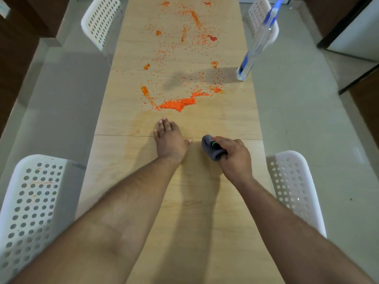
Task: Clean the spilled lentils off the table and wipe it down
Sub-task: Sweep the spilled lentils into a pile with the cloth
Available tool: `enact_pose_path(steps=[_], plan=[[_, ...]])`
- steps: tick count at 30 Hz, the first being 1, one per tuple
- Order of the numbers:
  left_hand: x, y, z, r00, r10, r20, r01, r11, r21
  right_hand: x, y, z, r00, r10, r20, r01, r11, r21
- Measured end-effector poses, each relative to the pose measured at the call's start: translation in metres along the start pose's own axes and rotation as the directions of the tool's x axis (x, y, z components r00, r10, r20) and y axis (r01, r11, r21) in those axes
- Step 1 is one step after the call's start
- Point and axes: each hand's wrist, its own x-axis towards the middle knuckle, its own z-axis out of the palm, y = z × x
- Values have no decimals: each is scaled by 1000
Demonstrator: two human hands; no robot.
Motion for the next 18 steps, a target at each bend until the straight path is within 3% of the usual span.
enact_pose_path(steps=[2, 4, 6, 9, 18], plan=[[-15, 6, 7, 998, 62, -22, -62, 998, -6, -1, -3, -3, 1000, 15, -4, -15, 999, 46], [-35, 11, 15, 991, 132, 11, -131, 990, -53, -9, -12, -11, 992, 124, -29, -114, 969, 218], [-53, 13, 23, 982, 169, 83, -161, 982, -97, -22, -17, -21, 962, 269, -45, -232, 895, 382], [-62, 14, 27, 974, 164, 154, -165, 986, -7, -30, -8, -29, 914, 407, -8, -346, 789, 508], [-69, 49, 23, 987, -13, 161, 6, 999, 46, -20, 34, -71, 881, 409, 238, -449, 568, 690]])
